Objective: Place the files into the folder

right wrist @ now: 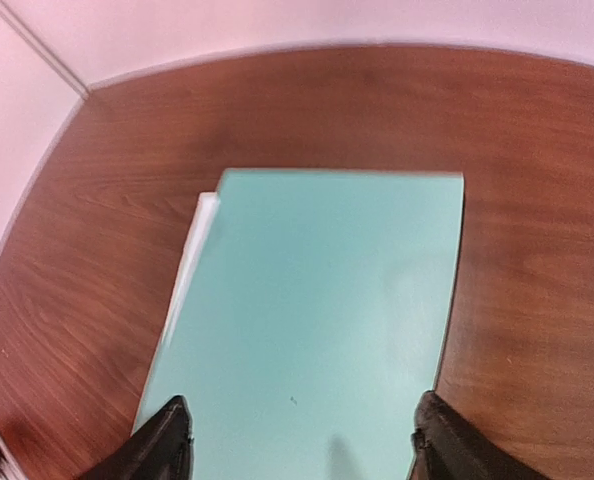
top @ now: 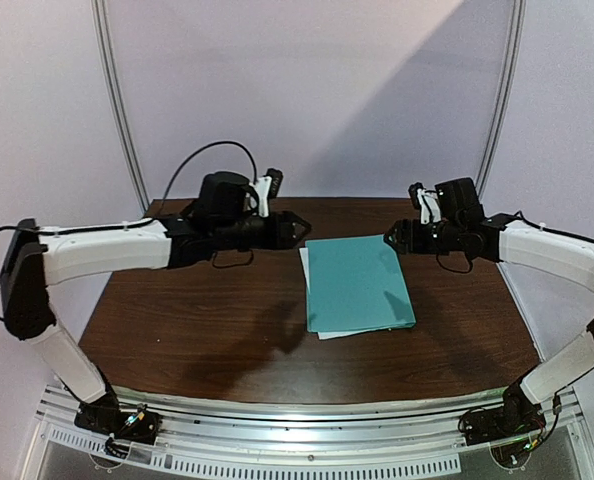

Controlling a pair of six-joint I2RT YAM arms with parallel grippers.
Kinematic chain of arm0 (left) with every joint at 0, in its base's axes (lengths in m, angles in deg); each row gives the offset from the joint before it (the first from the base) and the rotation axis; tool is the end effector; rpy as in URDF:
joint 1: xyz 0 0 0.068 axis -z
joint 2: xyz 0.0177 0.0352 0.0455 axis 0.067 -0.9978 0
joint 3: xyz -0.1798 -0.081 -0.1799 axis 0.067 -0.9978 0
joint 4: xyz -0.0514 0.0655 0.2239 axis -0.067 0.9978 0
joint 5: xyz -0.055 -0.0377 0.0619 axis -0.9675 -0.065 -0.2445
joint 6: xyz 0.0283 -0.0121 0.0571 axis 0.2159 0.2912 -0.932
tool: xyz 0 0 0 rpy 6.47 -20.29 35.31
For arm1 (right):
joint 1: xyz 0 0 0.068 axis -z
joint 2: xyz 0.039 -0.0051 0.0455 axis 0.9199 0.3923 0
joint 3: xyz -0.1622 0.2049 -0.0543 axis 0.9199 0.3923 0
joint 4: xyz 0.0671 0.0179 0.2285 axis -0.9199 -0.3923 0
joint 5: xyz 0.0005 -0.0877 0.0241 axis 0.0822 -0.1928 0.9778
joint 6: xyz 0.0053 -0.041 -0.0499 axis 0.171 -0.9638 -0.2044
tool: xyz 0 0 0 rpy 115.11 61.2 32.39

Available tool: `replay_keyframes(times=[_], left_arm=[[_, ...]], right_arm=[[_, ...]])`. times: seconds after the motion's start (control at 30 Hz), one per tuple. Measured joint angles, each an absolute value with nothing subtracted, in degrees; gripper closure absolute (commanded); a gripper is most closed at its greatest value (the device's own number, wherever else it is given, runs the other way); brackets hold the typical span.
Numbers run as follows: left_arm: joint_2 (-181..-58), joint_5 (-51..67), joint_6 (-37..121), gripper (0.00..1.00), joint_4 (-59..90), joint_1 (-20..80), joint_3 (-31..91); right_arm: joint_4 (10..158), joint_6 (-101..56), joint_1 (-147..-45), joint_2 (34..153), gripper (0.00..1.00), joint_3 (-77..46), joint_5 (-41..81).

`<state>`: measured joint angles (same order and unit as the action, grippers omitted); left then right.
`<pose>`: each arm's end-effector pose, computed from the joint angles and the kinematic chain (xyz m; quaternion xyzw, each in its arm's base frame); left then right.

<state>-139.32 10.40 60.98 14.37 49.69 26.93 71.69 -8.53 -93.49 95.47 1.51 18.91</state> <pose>0.2630 -0.2780 0.2806 0.1390 0.8198 -0.3740 0.4109 0.2788 0.1454 0.2566 -0.0702 0.8927 0.2214 0.3862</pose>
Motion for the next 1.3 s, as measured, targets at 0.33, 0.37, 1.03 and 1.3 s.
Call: replay_keyframes(times=[0.33, 0.37, 1.03, 1.3], left_arm=[[-117.7, 30.9, 52.2, 0.05, 15.2, 47.2, 14.9], [-116.0, 33.3, 51.6, 0.05, 15.2, 47.0, 13.9], [-105.2, 65.8, 38.8, 0.01, 6.0, 36.2, -6.1], [-107.2, 67.6, 36.1, 0.01, -11.8, 25.1, -20.8]], right_arm=[[83.4, -10.2, -93.5, 90.0, 0.01, 3.9, 17.9], [84.3, -10.2, -93.5, 90.0, 0.01, 4.3, 17.7], [96.6, -11.8, -93.5, 89.9, 0.01, 15.0, 9.7], [97.6, -12.9, -90.6, 89.9, 0.01, 18.3, 8.7]])
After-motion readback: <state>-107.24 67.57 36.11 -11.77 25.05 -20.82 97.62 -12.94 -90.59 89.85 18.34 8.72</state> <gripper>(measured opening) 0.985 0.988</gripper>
